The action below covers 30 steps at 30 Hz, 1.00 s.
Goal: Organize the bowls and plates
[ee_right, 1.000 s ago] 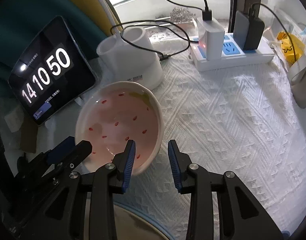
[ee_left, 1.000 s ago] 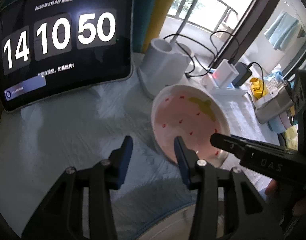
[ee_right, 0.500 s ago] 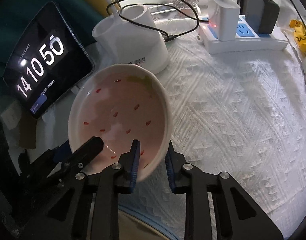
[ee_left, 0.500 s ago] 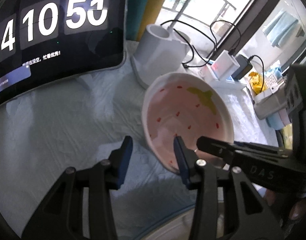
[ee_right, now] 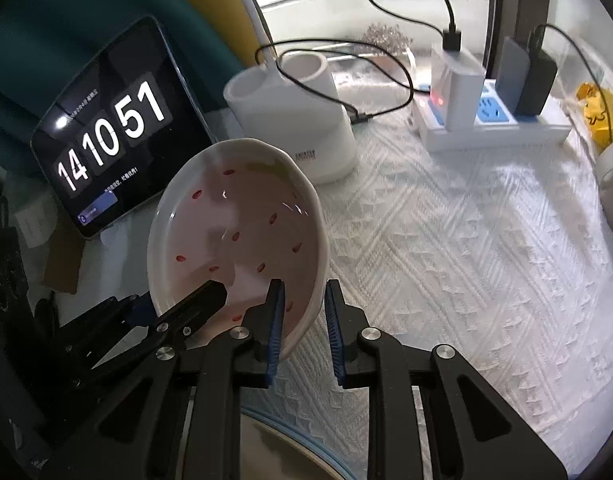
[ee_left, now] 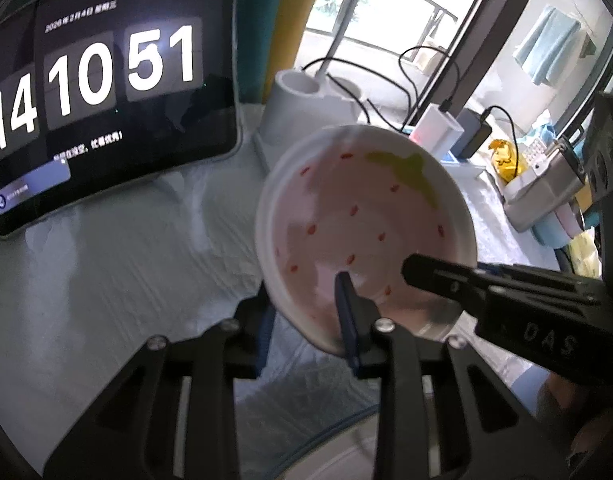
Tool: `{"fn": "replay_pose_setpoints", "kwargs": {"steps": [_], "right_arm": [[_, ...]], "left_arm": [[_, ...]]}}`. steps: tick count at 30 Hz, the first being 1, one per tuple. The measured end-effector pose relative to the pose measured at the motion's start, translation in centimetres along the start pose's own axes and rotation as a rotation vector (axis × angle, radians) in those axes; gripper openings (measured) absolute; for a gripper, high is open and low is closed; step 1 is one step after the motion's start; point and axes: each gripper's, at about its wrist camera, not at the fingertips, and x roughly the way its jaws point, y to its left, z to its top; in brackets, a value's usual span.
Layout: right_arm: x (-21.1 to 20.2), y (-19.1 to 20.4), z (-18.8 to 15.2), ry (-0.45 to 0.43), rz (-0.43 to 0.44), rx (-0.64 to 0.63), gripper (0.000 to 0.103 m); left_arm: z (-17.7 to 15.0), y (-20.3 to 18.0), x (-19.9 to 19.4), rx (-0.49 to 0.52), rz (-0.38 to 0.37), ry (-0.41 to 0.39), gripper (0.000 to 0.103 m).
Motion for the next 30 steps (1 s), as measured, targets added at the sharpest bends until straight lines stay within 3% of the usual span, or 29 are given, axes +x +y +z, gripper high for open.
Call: {"fn": "replay_pose_setpoints", "kwargs": {"steps": [10, 30], "right_arm": [[-3.0, 0.3, -0.5, -0.037, 0.011, -0.017, 0.022], [-8.9, 1.1, -3.5, -0.112, 0.023, -0.015, 0.022]], "left_arm": [[-0.1, -0.6, -3.4, 0.026, 0.0, -0.076, 0.03], [-2.2, -3.4, -7.8, 0.053, -0.02, -0.107, 0.03]]}}
